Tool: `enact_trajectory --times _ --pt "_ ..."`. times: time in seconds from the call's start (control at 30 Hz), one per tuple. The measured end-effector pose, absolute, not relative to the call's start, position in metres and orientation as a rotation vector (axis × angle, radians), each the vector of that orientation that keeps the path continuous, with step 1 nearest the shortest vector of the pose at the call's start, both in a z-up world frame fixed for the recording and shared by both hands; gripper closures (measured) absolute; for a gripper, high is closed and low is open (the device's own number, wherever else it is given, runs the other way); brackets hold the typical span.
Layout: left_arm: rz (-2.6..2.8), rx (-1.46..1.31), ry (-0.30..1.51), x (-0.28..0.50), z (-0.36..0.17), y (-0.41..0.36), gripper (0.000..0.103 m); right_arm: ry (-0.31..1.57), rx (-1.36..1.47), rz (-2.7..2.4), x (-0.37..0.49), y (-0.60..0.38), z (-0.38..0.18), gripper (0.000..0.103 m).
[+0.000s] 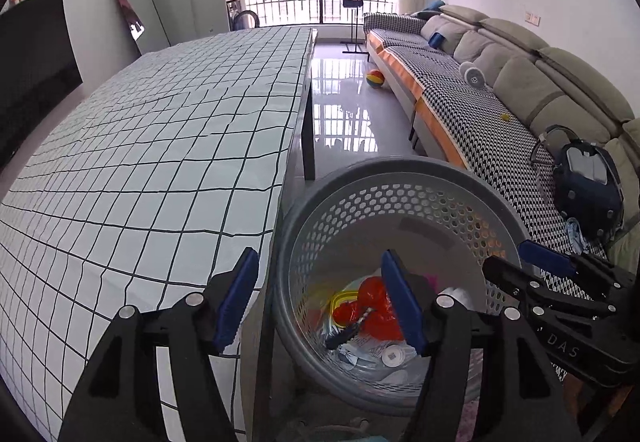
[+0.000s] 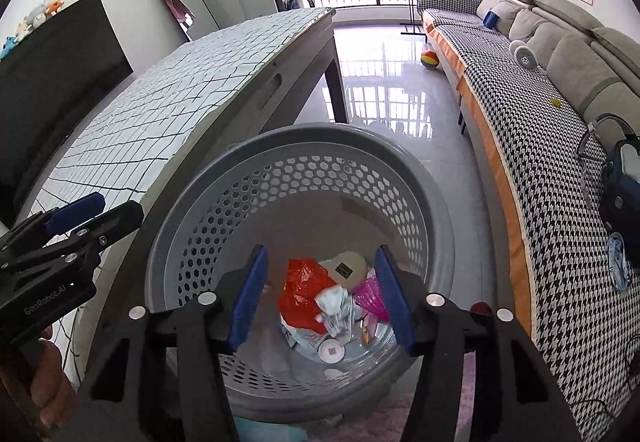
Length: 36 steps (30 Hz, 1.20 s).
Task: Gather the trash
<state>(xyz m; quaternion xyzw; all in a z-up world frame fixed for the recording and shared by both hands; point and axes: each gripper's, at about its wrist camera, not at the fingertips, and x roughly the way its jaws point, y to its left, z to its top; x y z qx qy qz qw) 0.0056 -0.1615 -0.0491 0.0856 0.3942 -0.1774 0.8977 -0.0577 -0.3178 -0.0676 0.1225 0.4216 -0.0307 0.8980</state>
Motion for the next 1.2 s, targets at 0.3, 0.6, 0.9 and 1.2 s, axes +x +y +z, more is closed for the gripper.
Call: enact_trajectory --times 0.3,0.6,0.9,1.2 --pt "-0.348 0.165 0.816 0.005 -0.047 -0.157 0.03 0.882 0.24 -0.078 -0.06 -0.311 -0.067 0.048" --pt "-0.308 0.139 0.807 0.005 -0.046 -0.145 0.019 0.872 0.244 -0.107 -0.064 -0.307 -0.065 0.04" --pt "-0.285 0.131 0.802 0.003 -0.044 -0.139 0.009 0.865 0.241 -0.117 -0.068 -0.302 -0.065 0.034" --pt "-0.271 0.123 0.802 0.0 -0.043 -0.132 0.007 0.856 0.225 -0.142 -0.072 -0.299 -0.062 0.032"
